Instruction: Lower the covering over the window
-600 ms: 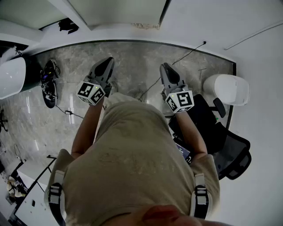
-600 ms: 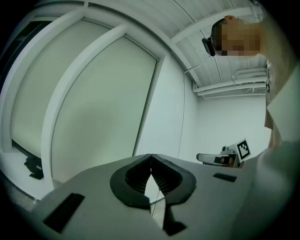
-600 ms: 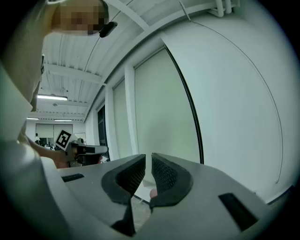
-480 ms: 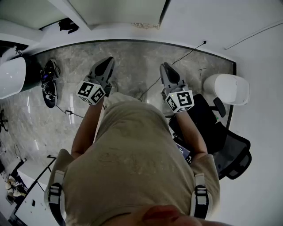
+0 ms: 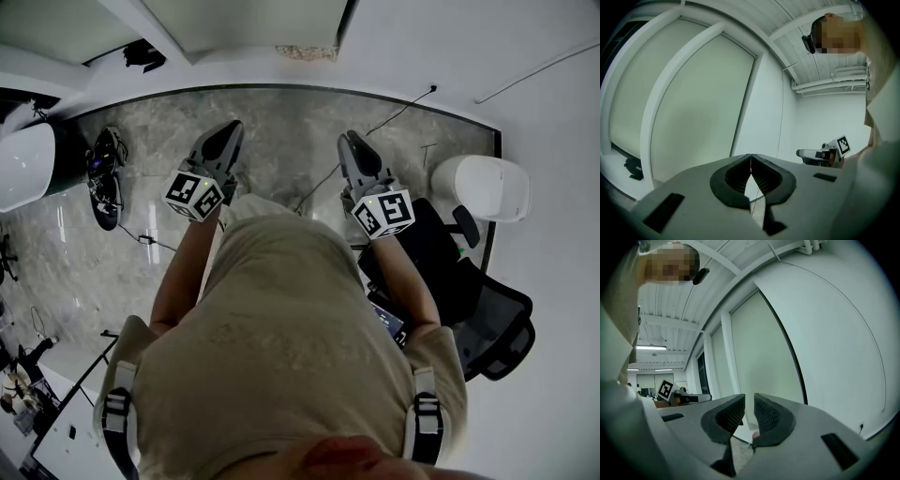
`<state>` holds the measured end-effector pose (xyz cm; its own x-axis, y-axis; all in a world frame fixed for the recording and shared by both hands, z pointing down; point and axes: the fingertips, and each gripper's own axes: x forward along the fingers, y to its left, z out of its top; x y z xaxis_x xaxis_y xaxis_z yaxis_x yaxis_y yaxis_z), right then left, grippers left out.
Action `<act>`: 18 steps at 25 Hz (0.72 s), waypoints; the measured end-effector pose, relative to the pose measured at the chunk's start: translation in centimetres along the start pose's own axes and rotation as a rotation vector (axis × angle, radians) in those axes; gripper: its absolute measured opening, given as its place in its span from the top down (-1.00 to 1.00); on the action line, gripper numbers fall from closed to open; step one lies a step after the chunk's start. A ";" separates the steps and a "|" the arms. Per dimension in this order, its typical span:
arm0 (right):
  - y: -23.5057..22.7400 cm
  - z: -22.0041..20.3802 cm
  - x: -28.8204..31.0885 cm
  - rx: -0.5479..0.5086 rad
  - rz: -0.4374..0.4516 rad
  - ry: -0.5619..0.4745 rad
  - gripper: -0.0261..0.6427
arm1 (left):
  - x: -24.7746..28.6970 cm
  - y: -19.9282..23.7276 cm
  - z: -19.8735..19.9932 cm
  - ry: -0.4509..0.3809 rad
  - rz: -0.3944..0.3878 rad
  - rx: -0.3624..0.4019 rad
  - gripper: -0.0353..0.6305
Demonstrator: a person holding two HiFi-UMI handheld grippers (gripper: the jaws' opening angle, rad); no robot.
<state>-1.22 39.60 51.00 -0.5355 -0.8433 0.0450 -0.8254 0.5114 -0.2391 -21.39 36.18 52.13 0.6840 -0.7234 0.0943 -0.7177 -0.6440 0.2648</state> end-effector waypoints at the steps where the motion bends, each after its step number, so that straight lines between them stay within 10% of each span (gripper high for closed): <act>1: 0.0 0.1 0.0 0.002 0.001 -0.004 0.78 | 0.1 0.0 0.0 0.002 -0.001 0.000 0.84; 18: -4.0 2.3 7.1 -0.023 -0.038 -0.025 0.78 | 10.6 3.2 2.9 0.027 -0.114 0.031 0.84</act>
<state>-1.32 31.21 50.06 -0.4991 -0.8660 0.0297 -0.8493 0.4821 -0.2152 -16.80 25.72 51.20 0.7646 -0.6381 0.0910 -0.6382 -0.7296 0.2457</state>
